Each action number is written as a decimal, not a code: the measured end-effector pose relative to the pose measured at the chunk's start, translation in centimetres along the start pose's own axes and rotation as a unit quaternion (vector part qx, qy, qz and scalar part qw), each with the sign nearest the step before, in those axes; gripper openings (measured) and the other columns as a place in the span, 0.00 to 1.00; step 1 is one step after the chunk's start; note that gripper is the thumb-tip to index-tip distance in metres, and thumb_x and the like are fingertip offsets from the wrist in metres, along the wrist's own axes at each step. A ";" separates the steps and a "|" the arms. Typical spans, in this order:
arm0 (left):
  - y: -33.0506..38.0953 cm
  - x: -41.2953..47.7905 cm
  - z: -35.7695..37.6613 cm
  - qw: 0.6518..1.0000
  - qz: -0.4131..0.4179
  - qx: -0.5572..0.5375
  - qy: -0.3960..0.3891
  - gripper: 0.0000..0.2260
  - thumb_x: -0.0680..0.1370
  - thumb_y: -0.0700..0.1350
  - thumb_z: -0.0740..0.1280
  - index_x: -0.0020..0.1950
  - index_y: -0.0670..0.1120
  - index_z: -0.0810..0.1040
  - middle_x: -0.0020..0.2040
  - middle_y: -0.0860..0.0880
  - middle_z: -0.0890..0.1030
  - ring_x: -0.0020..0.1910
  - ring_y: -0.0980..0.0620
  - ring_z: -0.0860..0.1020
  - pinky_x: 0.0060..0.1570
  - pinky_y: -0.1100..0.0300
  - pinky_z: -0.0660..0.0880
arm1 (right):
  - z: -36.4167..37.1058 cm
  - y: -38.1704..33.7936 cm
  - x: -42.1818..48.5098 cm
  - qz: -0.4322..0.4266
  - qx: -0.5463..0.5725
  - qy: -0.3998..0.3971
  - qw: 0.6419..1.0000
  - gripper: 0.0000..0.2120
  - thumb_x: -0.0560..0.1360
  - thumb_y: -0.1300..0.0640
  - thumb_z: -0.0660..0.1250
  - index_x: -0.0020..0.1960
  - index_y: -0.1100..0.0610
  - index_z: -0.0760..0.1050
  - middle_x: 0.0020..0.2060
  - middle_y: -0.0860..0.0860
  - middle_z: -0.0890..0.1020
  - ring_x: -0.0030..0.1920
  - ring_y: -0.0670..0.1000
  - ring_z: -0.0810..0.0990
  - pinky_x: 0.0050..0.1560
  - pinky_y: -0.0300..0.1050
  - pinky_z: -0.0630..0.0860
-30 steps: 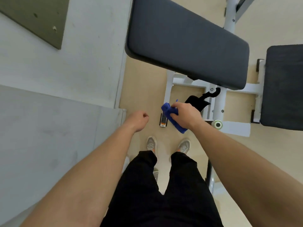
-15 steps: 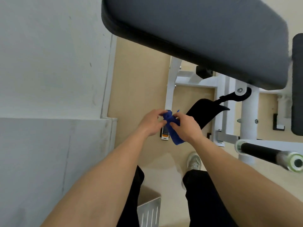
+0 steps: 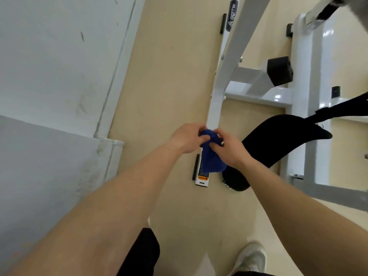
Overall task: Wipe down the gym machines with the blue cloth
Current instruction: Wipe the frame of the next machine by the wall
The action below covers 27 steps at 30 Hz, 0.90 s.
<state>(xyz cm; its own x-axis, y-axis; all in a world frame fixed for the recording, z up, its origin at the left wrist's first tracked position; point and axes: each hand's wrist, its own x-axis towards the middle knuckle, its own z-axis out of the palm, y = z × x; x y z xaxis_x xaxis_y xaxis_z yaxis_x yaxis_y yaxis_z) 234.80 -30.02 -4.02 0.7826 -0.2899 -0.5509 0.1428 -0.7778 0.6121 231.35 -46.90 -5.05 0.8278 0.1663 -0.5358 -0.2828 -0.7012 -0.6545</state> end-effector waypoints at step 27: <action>-10.7 15.3 9.7 0.995 0.020 -0.082 0.062 0.10 0.77 0.47 0.70 0.57 0.51 0.74 0.49 0.55 0.79 0.50 0.54 0.79 0.43 0.65 0.74 | 7.5 14.6 12.1 0.035 0.055 0.208 0.976 0.16 0.78 0.43 0.65 0.61 0.50 0.69 0.53 0.48 0.80 0.52 0.51 0.80 0.51 0.51 0.78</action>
<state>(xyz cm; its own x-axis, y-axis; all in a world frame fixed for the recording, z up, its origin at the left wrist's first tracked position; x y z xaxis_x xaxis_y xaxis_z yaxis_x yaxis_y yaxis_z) 239.41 -31.56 -24.47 0.8568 -0.2400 -0.4563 0.1987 -0.6630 0.7218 233.60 -49.95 -25.10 0.9233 -0.1908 -0.3333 -0.3768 -0.6183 -0.6897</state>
